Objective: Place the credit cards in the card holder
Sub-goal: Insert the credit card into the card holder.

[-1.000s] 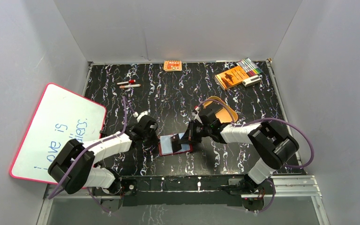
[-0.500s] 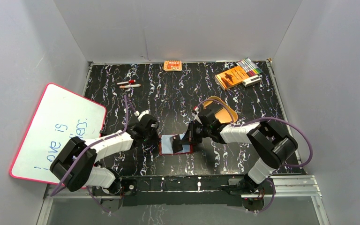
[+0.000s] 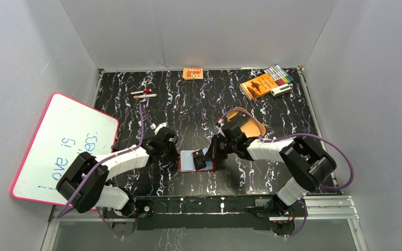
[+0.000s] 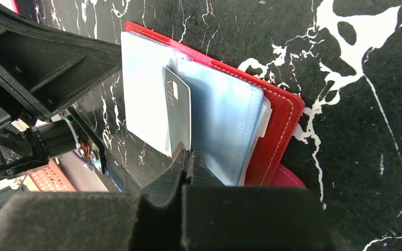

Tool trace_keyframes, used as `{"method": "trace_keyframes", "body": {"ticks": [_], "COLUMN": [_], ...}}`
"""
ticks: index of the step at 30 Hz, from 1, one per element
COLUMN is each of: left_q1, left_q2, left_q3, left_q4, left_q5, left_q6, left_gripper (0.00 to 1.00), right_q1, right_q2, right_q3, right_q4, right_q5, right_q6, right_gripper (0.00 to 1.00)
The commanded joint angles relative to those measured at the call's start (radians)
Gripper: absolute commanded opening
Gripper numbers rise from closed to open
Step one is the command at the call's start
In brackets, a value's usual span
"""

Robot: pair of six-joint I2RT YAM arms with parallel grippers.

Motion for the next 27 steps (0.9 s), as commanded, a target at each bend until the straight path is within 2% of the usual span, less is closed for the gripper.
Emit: {"method": "trace_keyframes", "body": {"ticks": [1, 27], "left_q1": [-0.002, -0.002], "left_q2": [0.034, 0.032], "left_q3": [-0.003, -0.021], "left_q4": [-0.067, -0.047], "left_q5": [-0.003, 0.017], "left_q6": [0.018, -0.001], "left_gripper": [0.05, 0.04], "right_q1": [0.0, 0.002], "right_q2": [0.013, 0.045], "right_q3": [0.021, -0.031], "right_q4": [-0.012, 0.174], "right_q5": [0.049, 0.033], "right_q6": [-0.023, 0.149], "right_gripper": [0.0, 0.0]}}
